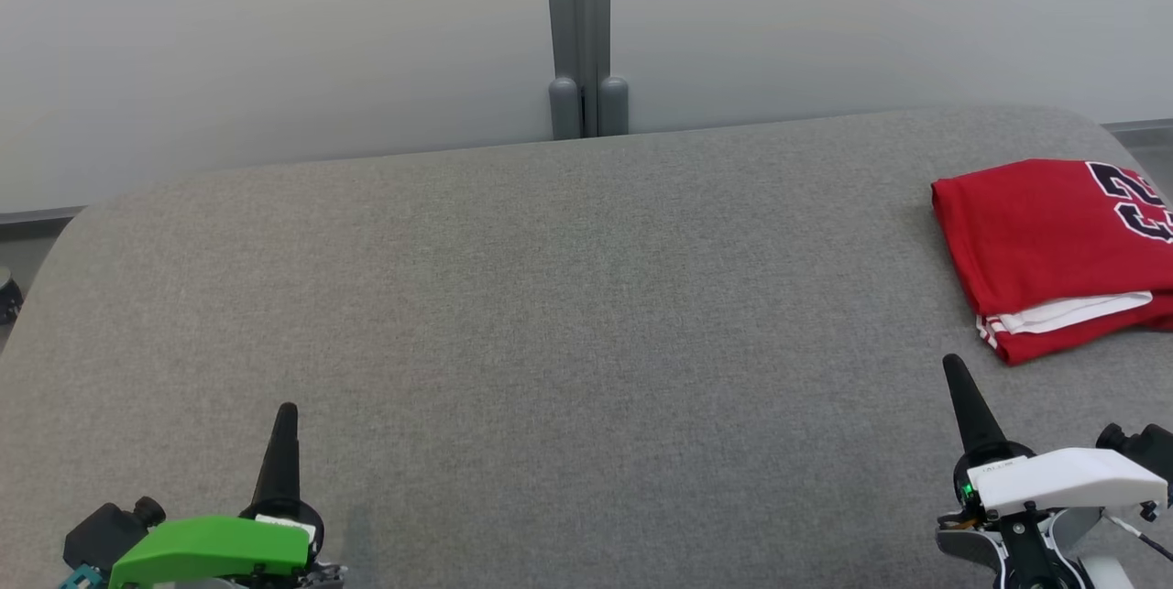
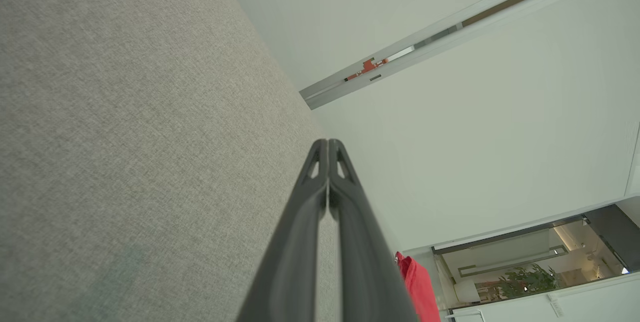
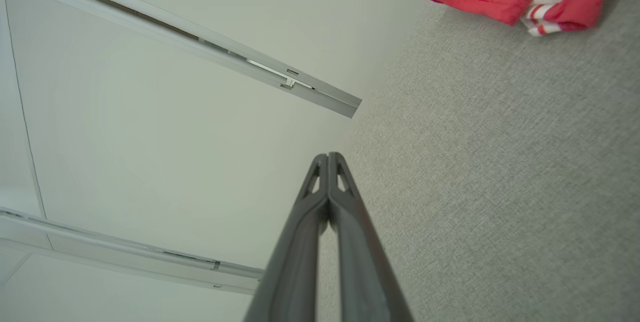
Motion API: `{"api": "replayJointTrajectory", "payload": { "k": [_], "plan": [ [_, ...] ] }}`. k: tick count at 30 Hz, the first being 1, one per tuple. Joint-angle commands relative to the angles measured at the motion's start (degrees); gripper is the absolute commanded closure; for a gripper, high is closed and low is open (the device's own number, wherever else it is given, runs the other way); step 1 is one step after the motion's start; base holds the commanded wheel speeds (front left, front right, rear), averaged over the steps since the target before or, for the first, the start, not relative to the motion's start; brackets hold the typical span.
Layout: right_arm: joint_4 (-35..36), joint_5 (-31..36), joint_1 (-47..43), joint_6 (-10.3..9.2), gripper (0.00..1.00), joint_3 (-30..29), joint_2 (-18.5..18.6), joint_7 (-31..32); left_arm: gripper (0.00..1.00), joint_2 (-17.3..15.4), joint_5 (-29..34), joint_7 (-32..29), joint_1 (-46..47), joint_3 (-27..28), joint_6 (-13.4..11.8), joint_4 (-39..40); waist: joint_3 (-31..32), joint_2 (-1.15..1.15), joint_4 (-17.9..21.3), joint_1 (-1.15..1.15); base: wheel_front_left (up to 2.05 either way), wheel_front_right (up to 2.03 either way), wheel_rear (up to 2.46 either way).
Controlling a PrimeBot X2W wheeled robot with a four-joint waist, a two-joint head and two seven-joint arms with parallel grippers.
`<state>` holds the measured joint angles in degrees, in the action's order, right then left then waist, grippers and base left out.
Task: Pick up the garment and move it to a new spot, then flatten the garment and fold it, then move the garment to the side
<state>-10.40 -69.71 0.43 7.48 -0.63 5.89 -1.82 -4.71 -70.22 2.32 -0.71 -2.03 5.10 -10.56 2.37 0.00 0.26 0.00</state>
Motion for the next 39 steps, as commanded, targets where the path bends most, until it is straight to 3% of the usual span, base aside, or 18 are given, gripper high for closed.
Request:
{"api": "replayJointTrajectory", "payload": {
  "k": [1, 39],
  "plan": [
    [0.10, -1.39, 1.33, 0.02, 1.00, -0.34, -0.05, 0.39, 1.00, -0.54, -1.50, -0.27, 1.70, 0.46, 0.48, 0.16, -0.06, 0.00, -0.01, 0.00, 0.00, 0.00, 0.00],
    [-2.73, -18.90, 4.94, 0.02, 1.00, -3.26, -1.28, 5.47, 1.00, -0.20, -18.97, -5.34, 5.95, 4.87, 2.04, -2.55, -1.84, 0.00, -0.19, 0.00, 0.00, 0.00, 0.00]
  ]
}}
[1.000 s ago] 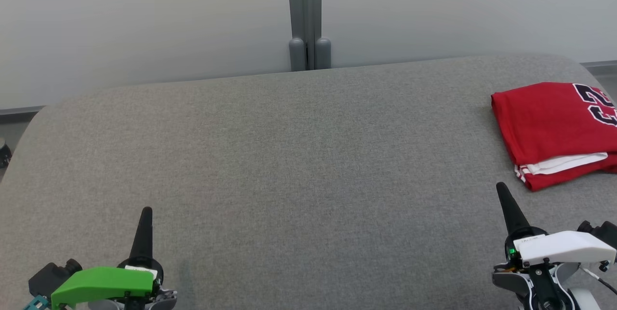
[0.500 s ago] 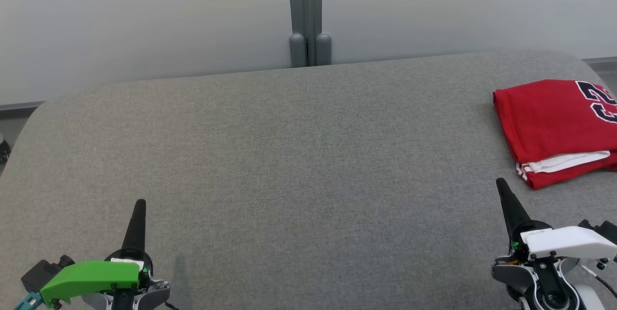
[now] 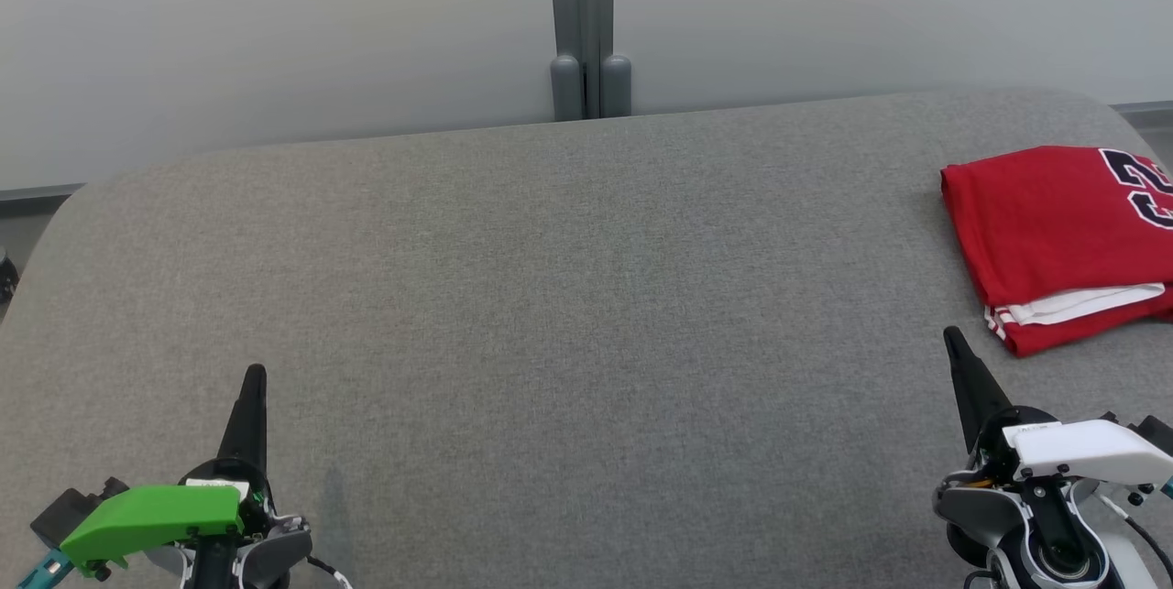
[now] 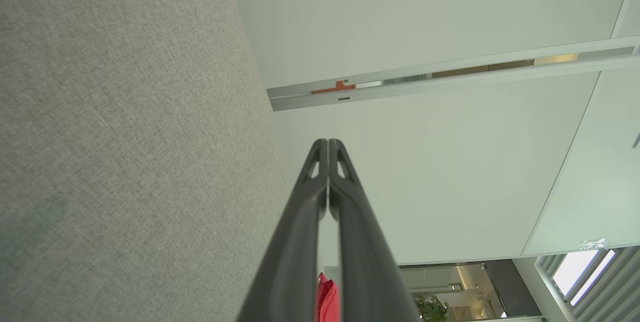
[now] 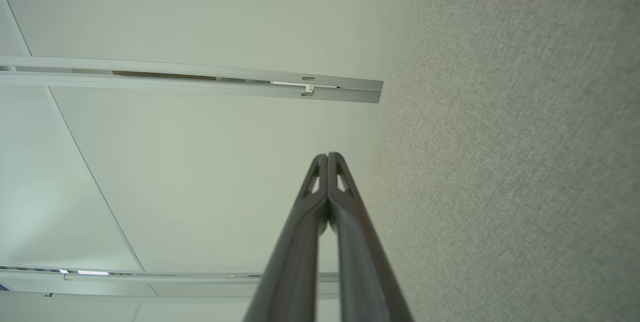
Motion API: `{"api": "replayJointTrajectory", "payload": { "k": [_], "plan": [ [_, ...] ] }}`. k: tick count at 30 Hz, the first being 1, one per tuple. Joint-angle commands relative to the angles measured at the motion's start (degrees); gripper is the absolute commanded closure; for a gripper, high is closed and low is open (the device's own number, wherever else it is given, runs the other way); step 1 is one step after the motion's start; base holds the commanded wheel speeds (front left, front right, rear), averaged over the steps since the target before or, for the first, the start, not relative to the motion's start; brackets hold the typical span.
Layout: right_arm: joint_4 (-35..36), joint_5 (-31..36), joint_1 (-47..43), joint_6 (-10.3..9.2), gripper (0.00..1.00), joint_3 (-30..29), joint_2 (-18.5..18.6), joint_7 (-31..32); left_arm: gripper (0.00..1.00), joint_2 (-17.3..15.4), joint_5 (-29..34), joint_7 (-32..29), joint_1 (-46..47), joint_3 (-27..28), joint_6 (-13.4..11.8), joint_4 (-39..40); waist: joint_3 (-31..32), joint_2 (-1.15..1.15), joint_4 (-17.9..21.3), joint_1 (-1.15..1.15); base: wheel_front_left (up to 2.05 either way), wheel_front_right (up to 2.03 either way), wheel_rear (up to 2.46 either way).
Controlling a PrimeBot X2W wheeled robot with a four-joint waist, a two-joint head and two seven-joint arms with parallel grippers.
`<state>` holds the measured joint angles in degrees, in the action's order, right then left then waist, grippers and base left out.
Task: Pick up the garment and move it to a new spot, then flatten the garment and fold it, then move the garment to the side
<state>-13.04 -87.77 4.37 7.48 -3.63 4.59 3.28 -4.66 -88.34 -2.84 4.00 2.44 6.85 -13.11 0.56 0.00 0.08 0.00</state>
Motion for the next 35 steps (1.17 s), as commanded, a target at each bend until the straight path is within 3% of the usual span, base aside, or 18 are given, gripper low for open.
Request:
{"api": "replayJointTrajectory", "payload": {
  "k": [1, 15, 35],
  "plan": [
    [-0.16, -1.28, 1.07, 0.03, 1.00, -0.32, 0.01, 0.46, 1.00, -0.22, -1.23, -0.31, 1.36, 0.51, 0.33, -0.06, -0.08, 0.00, -0.01, 0.00, 0.00, 0.00, 0.00],
    [-1.02, -6.41, 2.12, 0.02, 1.00, -1.26, -0.48, 2.05, 1.00, -0.04, -6.42, -1.96, 2.66, 1.93, 0.85, -0.93, -0.73, 0.00, -0.08, 0.00, 0.00, 0.00, 0.00],
    [-1.03, -5.70, 1.95, 0.02, 1.00, -1.65, -0.77, 2.27, 1.00, 0.38, -5.55, -2.33, 2.57, 2.37, 0.81, -0.92, -0.74, 0.00, -0.08, 0.00, 0.00, 0.00, 0.00]
  ]
}}
